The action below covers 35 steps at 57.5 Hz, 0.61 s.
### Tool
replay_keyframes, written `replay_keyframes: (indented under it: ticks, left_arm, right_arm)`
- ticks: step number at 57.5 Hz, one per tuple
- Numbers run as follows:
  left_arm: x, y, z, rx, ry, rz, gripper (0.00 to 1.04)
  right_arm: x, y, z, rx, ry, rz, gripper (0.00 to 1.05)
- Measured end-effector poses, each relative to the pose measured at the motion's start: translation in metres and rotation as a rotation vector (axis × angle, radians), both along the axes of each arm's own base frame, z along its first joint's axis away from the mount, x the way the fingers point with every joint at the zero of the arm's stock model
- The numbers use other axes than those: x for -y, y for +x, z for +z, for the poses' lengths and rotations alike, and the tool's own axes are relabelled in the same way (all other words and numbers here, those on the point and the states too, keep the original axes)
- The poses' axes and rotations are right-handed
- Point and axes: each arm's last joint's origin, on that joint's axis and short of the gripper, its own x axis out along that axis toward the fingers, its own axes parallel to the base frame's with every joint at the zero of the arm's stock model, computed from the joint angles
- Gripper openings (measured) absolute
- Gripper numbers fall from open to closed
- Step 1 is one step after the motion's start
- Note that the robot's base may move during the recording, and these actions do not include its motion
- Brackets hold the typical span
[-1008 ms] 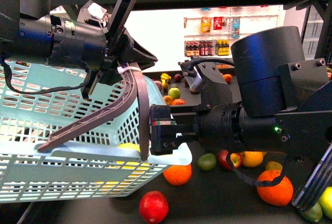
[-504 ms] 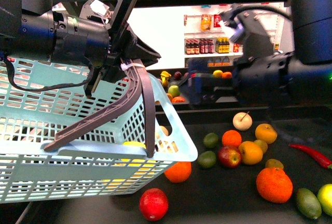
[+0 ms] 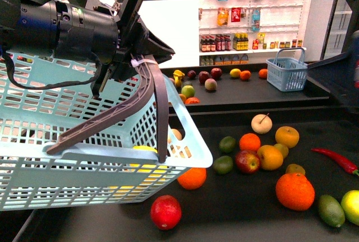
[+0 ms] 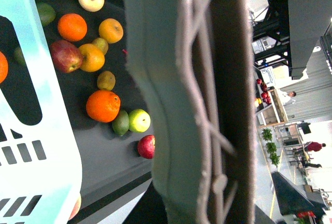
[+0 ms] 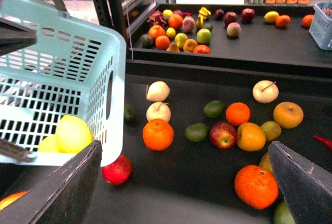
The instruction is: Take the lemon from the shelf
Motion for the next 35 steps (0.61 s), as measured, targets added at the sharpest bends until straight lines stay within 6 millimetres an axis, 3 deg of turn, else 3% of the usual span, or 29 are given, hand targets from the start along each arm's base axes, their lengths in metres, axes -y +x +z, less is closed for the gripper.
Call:
replay_keyframes:
  ticks: [5,11,20,35]
  left_arm:
    - [0.000,0.000,0.000,0.000,0.000,-0.001,0.07]
    - [0.000,0.000,0.000,-0.001,-0.001,0.001,0.07]
    - [0.000,0.000,0.000,-0.001,-0.001,0.000,0.07]
    - [0.000,0.000,0.000,-0.001,-0.002,-0.001,0.07]
  right_arm:
    - [0.010,-0.027,0.003,-0.013,0.016,-0.008,0.97]
    - [0.018,-0.056,-0.002,0.081,-0.004,-0.214,0.81]
    - [0.020,-0.095,-0.032,0.067,-0.011,-0.249,0.55]
    - [0.020,-0.111,-0.045,0.107,-0.007,-0.249,0.13]
